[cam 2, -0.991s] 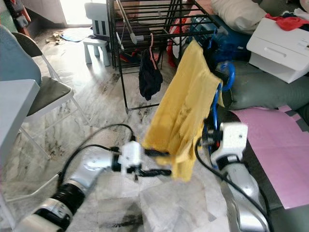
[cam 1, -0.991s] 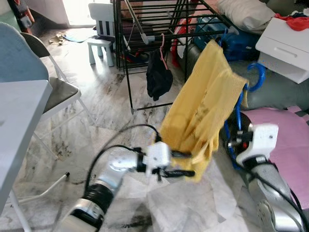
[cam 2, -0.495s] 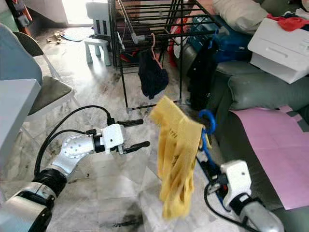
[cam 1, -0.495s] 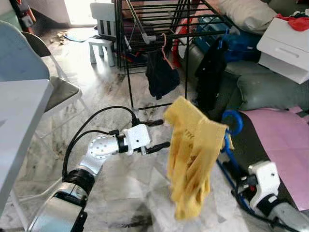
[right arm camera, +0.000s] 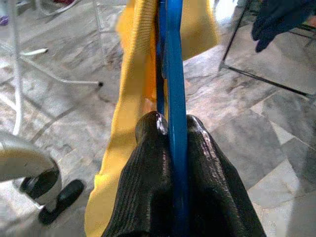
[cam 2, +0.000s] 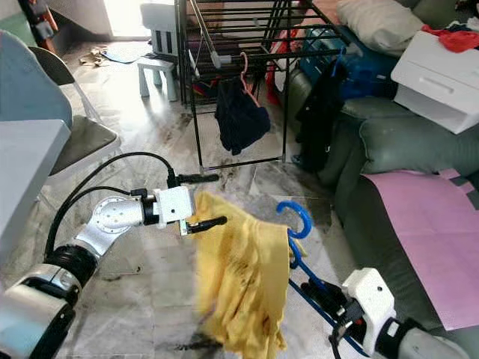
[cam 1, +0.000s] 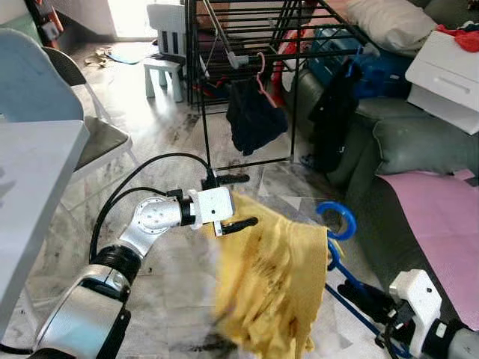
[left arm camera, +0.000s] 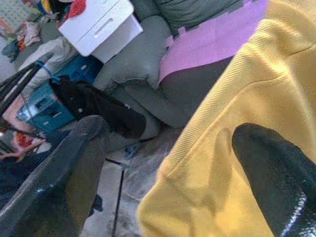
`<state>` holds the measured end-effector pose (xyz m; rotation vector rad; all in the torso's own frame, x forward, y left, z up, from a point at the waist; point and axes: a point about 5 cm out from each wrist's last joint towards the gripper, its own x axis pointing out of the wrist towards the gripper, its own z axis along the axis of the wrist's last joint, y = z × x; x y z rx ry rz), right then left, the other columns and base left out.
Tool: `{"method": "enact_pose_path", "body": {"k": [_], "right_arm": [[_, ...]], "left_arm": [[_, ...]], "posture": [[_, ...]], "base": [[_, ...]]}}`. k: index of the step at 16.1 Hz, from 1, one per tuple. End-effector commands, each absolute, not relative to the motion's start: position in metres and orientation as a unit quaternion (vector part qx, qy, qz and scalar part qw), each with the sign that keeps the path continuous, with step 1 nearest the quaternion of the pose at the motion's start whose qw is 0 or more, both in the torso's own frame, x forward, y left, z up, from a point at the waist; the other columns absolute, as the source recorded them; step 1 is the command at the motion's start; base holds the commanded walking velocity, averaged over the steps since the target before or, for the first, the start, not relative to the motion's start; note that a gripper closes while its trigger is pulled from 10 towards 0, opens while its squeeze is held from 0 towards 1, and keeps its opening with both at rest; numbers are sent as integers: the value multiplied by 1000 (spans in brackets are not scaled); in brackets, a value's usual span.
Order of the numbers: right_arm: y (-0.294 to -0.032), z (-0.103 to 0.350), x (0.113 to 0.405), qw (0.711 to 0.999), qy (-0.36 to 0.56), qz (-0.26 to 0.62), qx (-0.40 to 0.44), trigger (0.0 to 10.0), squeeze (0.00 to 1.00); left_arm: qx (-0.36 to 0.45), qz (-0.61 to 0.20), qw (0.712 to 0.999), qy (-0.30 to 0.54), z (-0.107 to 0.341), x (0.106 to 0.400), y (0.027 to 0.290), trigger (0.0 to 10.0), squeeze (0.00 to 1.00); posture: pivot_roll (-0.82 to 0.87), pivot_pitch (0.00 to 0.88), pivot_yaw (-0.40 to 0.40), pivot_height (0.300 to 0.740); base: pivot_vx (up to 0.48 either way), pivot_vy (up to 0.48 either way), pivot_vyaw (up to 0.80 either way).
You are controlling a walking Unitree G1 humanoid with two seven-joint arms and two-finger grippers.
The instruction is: Hang hanger
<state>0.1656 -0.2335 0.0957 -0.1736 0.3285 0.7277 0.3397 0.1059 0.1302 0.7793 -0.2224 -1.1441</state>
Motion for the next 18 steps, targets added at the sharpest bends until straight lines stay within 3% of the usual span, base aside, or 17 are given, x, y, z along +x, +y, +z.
{"method": "enact_pose_path", "body": {"k": [1,6,7,10,11,12,14,18], "right_arm": [[-236,112,168,916,129,367,-100,10000,0],[-237,121,171,901,125,391,-137,10000,0],[-237,122,173,899,121,392,-153,10000,0],[-236,125,176,892,120,404,-161,10000,0],[-236,125,176,889,123,407,-168,10000,0],[-237,124,176,886,125,409,-178,10000,0],[-239,122,178,882,128,411,-194,10000,0],[-237,127,187,883,108,406,-212,10000,0]], "left_arm": [[380,-521,756,-109,135,343,105,10000,1000],[387,-586,710,-53,121,337,105,10000,1000],[391,-592,703,-45,120,337,104,10000,0],[398,-592,699,-48,129,343,98,10000,0],[399,-592,698,-53,132,344,95,9216,0],[399,-594,696,-56,135,346,93,6471,0],[399,-604,688,-56,138,346,88,0,0],[407,-620,671,-29,133,345,86,0,0]], "posture": [[-26,0,-45,740],[-29,0,-38,740],[-33,0,-36,740],[-35,0,-31,740],[-37,0,-27,740],[-38,0,-26,740],[-38,0,-20,740],[-37,0,-16,740]], "base": [[0,0,0],[0,0,0],[0,0,0],[0,0,0],[0,0,0],[0,0,0],[0,0,0],[0,0,0]]}}
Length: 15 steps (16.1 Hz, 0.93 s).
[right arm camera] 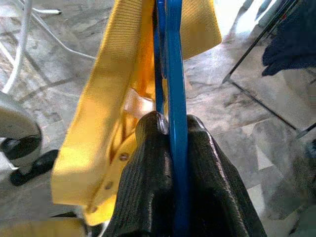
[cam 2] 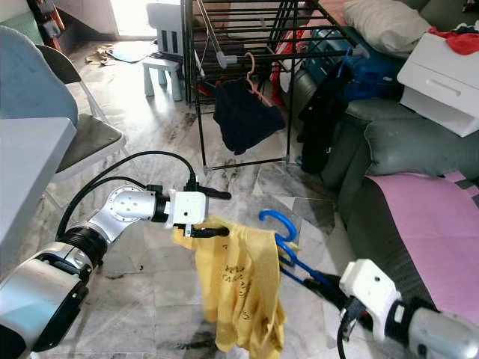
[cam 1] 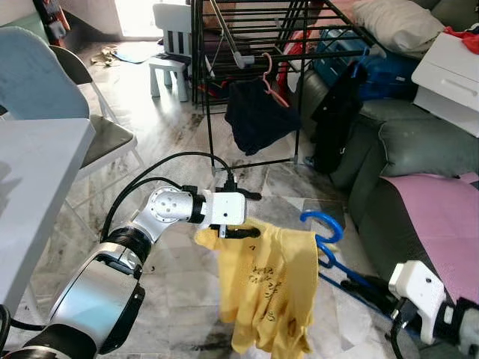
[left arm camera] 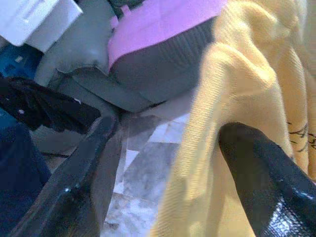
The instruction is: Hang hanger
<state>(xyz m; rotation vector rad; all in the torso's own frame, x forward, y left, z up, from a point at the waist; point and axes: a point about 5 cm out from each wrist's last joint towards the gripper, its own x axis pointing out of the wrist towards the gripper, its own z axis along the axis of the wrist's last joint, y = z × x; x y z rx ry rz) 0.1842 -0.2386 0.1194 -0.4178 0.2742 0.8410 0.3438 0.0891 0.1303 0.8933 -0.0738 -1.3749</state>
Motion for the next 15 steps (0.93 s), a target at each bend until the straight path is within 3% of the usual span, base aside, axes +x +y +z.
{"method": "enact_pose_path", "body": {"k": [1,11,15], "right_arm": [[-238,128,190,883,103,401,-219,10000,0],[-233,123,196,880,98,405,-230,10000,0],[-234,123,197,878,91,406,-236,10000,0]], "left_arm": [[408,-622,668,-19,131,345,87,0,0],[415,-615,670,-5,136,351,83,0,0],[422,-629,652,27,131,349,87,0,0]], "posture": [[-36,0,-15,740],[-37,0,-8,740],[-36,0,-3,740]], "base": [[0,0,0],[0,0,0],[0,0,0]]}}
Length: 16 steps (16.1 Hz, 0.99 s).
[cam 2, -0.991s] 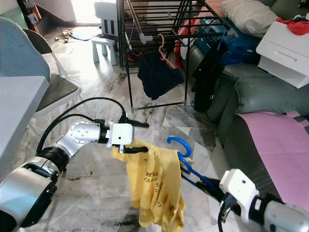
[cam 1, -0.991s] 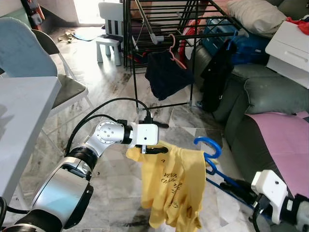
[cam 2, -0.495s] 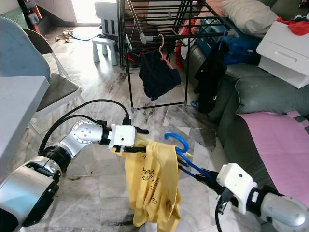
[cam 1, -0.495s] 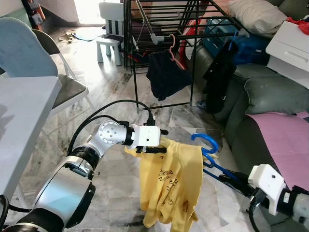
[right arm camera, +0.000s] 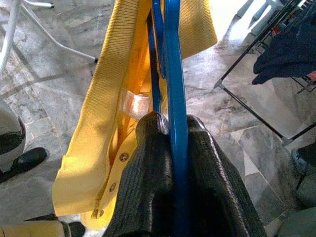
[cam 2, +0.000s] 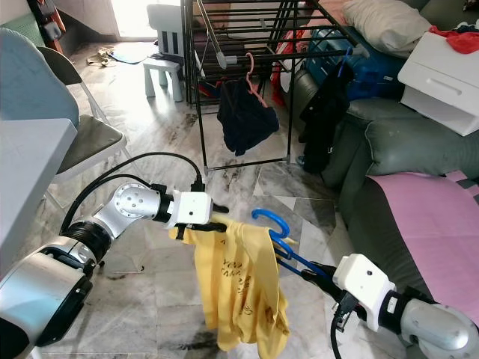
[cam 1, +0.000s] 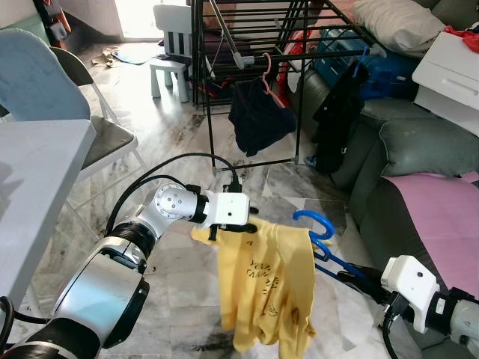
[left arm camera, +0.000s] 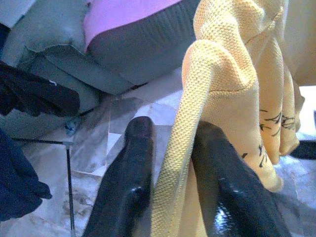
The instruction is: Hang hanger
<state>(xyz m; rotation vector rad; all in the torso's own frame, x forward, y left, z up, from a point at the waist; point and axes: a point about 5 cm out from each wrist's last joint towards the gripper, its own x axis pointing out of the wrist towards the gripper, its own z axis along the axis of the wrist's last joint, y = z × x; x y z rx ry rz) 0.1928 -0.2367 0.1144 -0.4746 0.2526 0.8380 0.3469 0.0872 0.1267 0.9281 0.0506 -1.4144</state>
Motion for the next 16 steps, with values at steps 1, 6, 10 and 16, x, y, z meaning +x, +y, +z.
{"method": "enact_pose_path", "body": {"k": [1,6,10,16], "right_arm": [[-234,124,198,878,89,405,-237,10000,0],[-233,123,201,877,83,404,-247,10000,0],[-234,121,206,883,96,397,-232,10000,1000],[-264,120,214,869,155,338,-328,10000,1000]], "left_arm": [[423,-631,649,36,129,349,88,0,0],[414,-645,639,65,123,346,91,0,0],[399,-637,657,64,124,347,93,0,0],[331,-599,724,88,122,352,112,0,0]], "posture": [[-36,0,-3,740],[-36,0,-3,740],[-35,0,-7,740],[-32,0,-23,740]], "base": [[0,0,0],[0,0,0],[0,0,0],[0,0,0]]}}
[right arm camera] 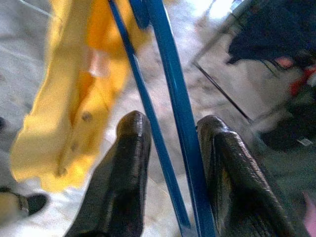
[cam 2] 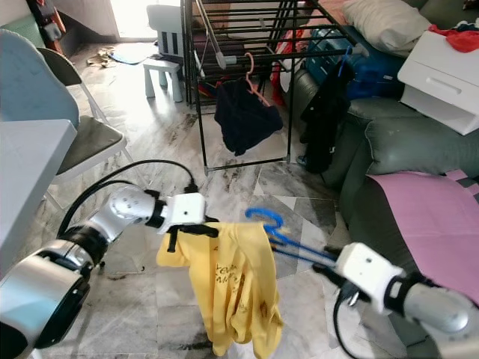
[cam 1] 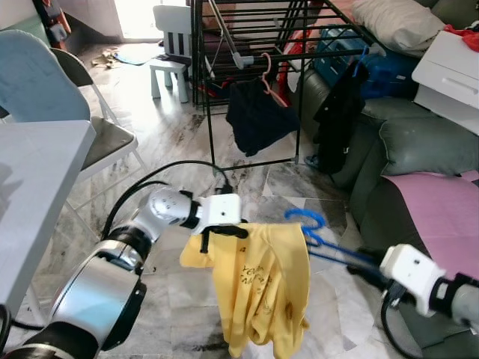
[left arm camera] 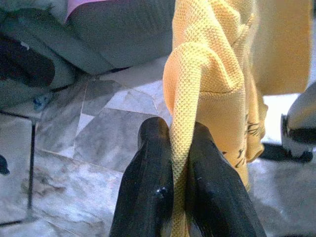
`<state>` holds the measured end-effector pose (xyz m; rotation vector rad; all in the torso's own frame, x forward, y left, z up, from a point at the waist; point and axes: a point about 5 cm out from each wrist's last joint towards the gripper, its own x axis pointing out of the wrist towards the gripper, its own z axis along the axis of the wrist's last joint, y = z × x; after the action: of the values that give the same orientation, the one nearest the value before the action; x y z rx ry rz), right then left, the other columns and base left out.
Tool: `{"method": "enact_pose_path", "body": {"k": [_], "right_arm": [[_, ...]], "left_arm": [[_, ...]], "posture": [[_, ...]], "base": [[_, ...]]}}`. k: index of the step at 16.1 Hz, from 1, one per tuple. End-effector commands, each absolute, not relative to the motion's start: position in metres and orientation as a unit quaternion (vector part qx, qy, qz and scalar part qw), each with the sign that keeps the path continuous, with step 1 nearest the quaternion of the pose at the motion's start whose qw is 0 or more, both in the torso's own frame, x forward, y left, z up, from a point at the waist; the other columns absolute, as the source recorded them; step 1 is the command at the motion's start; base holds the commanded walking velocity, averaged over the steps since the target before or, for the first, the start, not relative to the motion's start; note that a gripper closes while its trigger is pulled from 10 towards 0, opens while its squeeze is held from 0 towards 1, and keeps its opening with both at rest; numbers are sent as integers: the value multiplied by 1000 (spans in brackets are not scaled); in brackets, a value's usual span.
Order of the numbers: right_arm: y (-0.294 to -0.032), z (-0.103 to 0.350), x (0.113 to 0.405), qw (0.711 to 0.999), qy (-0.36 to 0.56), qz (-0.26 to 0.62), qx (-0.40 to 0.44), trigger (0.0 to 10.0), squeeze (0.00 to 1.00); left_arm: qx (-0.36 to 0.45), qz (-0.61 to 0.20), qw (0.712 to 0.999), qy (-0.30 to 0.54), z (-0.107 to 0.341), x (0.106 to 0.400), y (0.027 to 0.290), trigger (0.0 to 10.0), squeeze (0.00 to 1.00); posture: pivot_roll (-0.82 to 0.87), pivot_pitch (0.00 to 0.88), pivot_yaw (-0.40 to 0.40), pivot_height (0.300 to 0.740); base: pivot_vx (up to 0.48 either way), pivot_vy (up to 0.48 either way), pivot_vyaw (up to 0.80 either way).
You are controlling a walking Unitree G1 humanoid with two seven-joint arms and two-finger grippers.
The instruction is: Hang hanger
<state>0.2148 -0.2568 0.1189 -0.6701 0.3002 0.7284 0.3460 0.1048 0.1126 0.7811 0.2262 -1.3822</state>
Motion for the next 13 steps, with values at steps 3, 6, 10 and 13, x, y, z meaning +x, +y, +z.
{"method": "enact_pose_path", "body": {"k": [3,6,10,13], "right_arm": [[-278,125,221,869,160,292,-366,10000,1000],[-293,135,232,871,142,228,-412,10000,1000],[-289,151,248,904,69,144,-396,10000,1000],[-276,150,254,931,40,115,-344,10000,1000]], "left_arm": [[309,-588,742,94,115,349,121,0,0],[295,-560,768,102,111,350,128,0,0],[265,-535,796,102,111,354,121,0,0],[238,-511,821,86,116,358,115,0,0]], "posture": [[-39,0,-24,740],[-41,0,-29,740],[-43,0,-28,740],[-42,0,-30,740]], "base": [[0,0,0],[0,0,0],[0,0,0],[0,0,0]]}}
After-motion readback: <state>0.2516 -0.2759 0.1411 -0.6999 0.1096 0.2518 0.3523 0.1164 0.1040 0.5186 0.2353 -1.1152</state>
